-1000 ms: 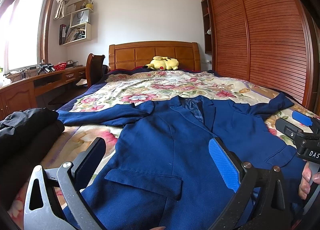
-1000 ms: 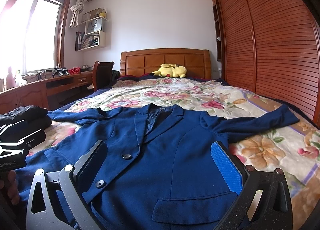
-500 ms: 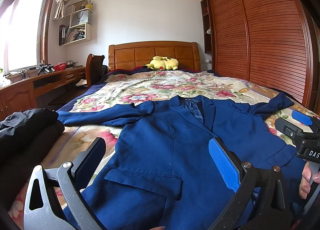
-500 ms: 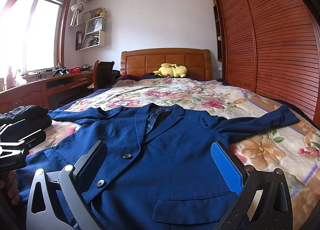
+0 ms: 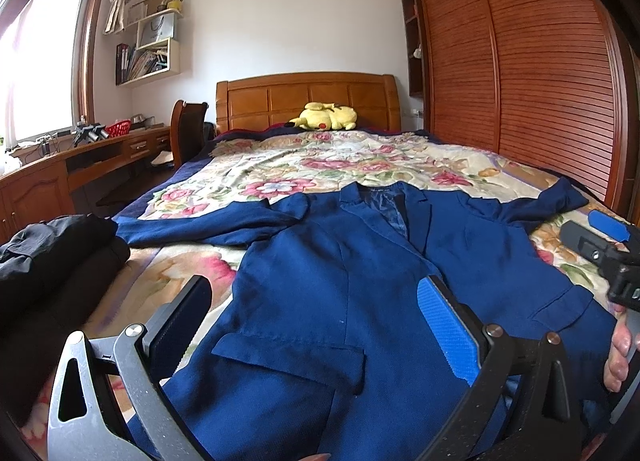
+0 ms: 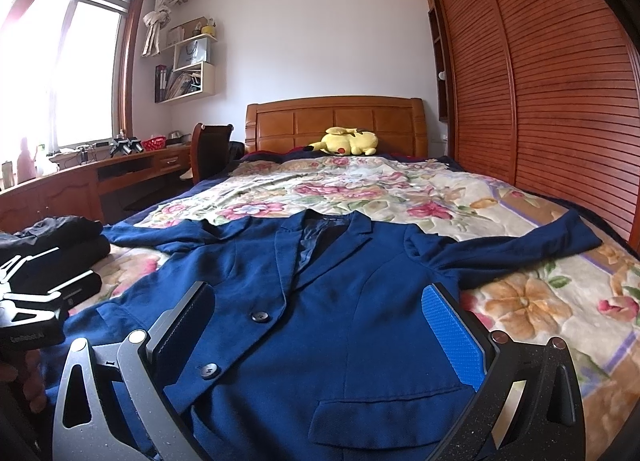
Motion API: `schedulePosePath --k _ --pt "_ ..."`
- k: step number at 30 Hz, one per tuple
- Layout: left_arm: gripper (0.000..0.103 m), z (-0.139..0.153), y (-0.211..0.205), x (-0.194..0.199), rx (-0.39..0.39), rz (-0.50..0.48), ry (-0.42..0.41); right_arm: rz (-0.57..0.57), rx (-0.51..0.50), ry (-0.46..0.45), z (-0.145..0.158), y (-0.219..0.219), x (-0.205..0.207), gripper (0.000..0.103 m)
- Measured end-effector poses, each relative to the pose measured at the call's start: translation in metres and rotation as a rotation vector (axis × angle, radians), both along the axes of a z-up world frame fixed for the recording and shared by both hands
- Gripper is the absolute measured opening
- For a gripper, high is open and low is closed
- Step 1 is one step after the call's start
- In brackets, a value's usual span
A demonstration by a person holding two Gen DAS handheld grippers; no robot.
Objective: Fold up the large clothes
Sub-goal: 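Move the left tool to the jacket's sleeve and close on its cuff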
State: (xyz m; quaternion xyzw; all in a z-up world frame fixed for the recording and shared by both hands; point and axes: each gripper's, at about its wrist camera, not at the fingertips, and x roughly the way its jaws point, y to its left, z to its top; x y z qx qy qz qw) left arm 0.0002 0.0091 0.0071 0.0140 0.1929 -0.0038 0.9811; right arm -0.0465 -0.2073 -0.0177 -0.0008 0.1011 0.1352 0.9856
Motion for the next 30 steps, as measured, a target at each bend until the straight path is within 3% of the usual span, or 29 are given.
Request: schedulePosePath --k 5,14,30 --pt "0.103 0.004 0.001 0.002 -0.005 -0.008 0.033 0.016 0.029 0.028 0.009 -0.001 0.005 0.103" --pt "0.103 0.015 0.016 0.017 0.007 -0.016 0.060 0.087 -0.016 0.071 0.024 0.021 0.027 0.103" --pt "0.103 0.021 0.088 0.076 0.073 0.026 0.142 0.192 -0.067 0.117 0.038 0.064 0.081 0.103"
